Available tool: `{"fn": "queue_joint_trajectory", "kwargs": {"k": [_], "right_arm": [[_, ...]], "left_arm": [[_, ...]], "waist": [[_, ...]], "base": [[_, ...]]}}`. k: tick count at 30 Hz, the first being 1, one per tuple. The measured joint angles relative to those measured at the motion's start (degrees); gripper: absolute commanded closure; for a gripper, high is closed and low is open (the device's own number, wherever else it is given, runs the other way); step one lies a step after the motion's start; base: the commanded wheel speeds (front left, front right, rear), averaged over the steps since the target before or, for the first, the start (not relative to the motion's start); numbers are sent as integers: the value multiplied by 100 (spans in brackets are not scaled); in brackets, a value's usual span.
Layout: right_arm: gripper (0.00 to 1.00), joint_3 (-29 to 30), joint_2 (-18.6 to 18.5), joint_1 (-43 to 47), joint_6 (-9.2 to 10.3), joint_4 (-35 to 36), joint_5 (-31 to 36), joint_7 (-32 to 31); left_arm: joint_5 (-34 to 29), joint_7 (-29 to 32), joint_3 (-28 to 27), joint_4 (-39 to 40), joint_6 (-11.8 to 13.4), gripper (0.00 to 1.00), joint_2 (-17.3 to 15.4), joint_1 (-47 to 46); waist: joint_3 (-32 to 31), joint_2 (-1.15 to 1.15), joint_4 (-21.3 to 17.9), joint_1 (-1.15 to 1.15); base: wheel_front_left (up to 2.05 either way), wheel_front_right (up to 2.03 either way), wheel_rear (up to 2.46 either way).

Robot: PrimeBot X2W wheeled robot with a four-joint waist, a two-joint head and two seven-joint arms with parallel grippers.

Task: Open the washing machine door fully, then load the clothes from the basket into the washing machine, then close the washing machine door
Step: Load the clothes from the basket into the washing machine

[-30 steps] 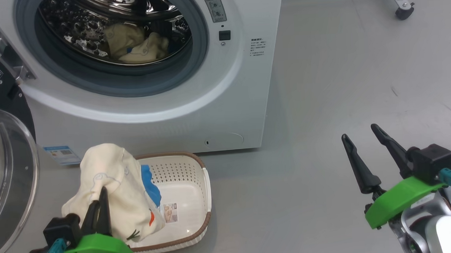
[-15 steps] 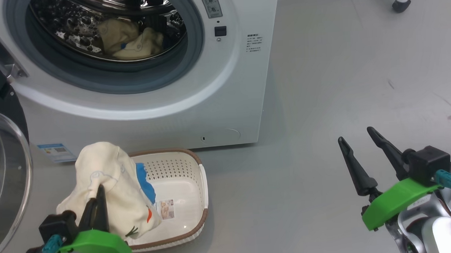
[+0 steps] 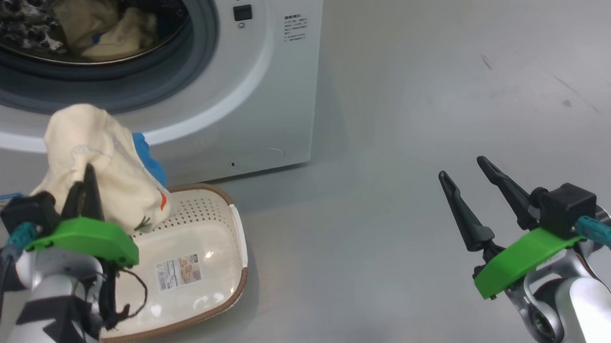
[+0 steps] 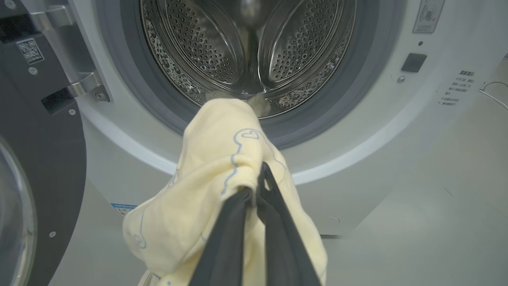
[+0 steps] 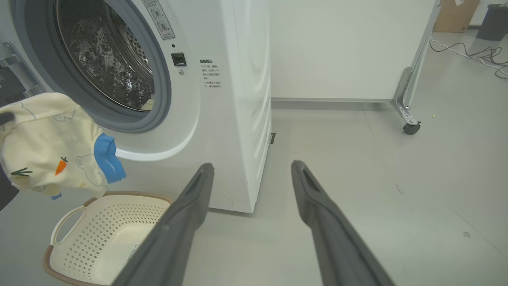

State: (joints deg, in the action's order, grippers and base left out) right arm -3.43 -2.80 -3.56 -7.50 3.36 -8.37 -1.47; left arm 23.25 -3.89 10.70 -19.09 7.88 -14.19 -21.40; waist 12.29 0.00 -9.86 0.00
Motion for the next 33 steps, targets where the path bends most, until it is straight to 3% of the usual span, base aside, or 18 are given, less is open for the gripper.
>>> {"fn": "queue_joint_trajectory", "kwargs": {"k": [11,21,28,33], "right_arm": [[0,-261,3,-348,0,-371,-324,425],[0,-616,7,-775,0,-665,-477,728],[0,-920,12,-818,0,-946,-635,880],[0,-1051,20,-970,0,-1022,-686,953]], "left_arm": [[171,1038,-160,-697,-337,100,-621,-1785],[158,1700,-267,-1443,-481,100,-1213,-3289],[-108,1467,-301,-1750,-423,100,-1617,-4131],[-356,760,-288,-1896,-393,100,-1785,-4824]], "waist": [[814,0,-668,1],[1507,0,-1214,1],[1823,-1,-1584,2],[2018,0,-1763,1]], "base": [[0,0,0],[0,0,0],[0,0,0],[0,0,0]]}}
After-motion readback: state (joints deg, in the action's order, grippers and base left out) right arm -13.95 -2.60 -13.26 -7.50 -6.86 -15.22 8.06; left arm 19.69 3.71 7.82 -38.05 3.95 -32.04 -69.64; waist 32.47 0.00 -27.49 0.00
